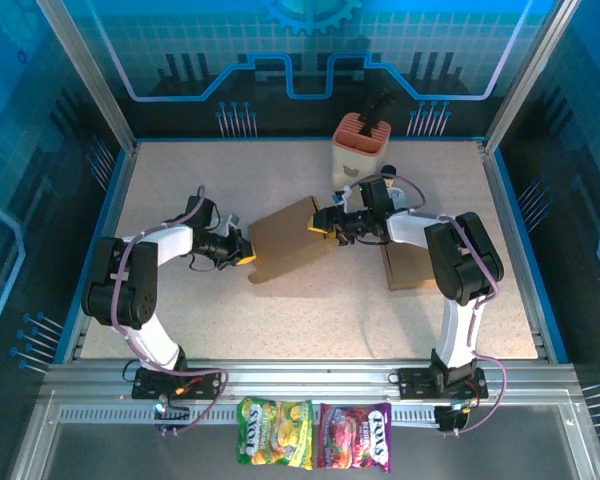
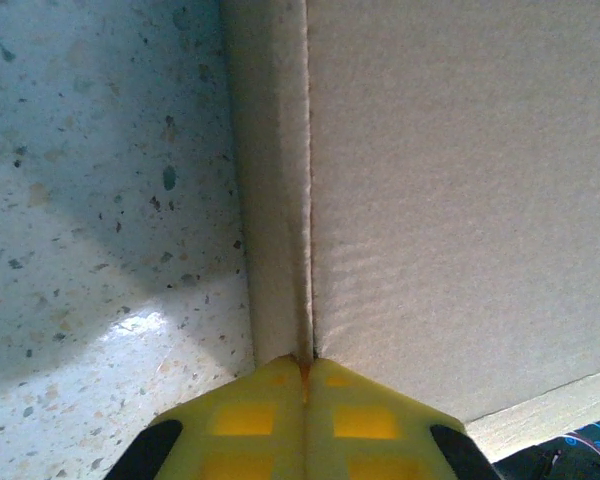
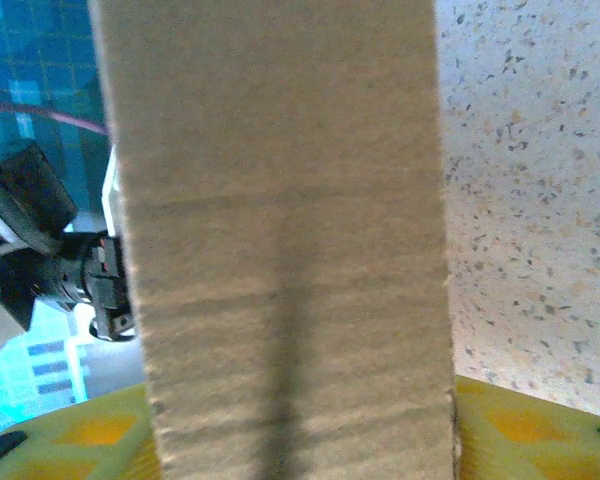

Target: Fold the paper box

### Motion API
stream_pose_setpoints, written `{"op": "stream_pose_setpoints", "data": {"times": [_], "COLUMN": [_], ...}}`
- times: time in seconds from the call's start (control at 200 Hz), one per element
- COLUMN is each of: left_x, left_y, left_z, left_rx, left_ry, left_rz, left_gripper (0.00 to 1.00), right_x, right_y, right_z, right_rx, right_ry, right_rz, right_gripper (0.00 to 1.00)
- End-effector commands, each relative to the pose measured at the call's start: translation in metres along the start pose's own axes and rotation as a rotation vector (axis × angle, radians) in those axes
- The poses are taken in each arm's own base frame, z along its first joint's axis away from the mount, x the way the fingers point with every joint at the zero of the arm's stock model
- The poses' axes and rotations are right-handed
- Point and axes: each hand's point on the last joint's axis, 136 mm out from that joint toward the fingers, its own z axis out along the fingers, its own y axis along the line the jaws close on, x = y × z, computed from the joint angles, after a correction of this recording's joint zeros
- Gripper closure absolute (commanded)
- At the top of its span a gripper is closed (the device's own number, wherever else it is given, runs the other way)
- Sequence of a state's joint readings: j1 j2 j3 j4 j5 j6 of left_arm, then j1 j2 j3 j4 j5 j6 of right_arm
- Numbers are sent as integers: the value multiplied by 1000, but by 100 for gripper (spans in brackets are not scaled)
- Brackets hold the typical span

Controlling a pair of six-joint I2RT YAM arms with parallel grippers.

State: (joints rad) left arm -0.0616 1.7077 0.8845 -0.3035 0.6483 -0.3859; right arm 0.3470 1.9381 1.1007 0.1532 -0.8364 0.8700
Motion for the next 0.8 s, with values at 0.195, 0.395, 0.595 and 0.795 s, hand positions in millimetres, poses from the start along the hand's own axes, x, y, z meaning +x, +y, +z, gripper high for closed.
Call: {"op": "stream_pose_setpoints", "data": {"times": [0.195, 0.395, 0.595, 0.795], "left_x": [-15, -28, 15, 78], "left_y": [-17, -66, -150, -168], "left_z": [-20, -58, -81, -75], "left_rx": [2, -25, 43, 27], "left_ry": [-117, -322, -411, -247], "left_rz": [108, 374, 917, 1328], "left_gripper": [66, 59, 43, 32], "right_x": [4, 7, 12, 20], "right_y": [15, 13, 10, 9], "right_z": [3, -4, -16, -28], "right_rx": [-27, 6, 34, 44], "right_ry": [-6, -23, -52, -61], "right_rz": [86, 234, 457, 662], "right_gripper": [52, 55, 56, 57]}}
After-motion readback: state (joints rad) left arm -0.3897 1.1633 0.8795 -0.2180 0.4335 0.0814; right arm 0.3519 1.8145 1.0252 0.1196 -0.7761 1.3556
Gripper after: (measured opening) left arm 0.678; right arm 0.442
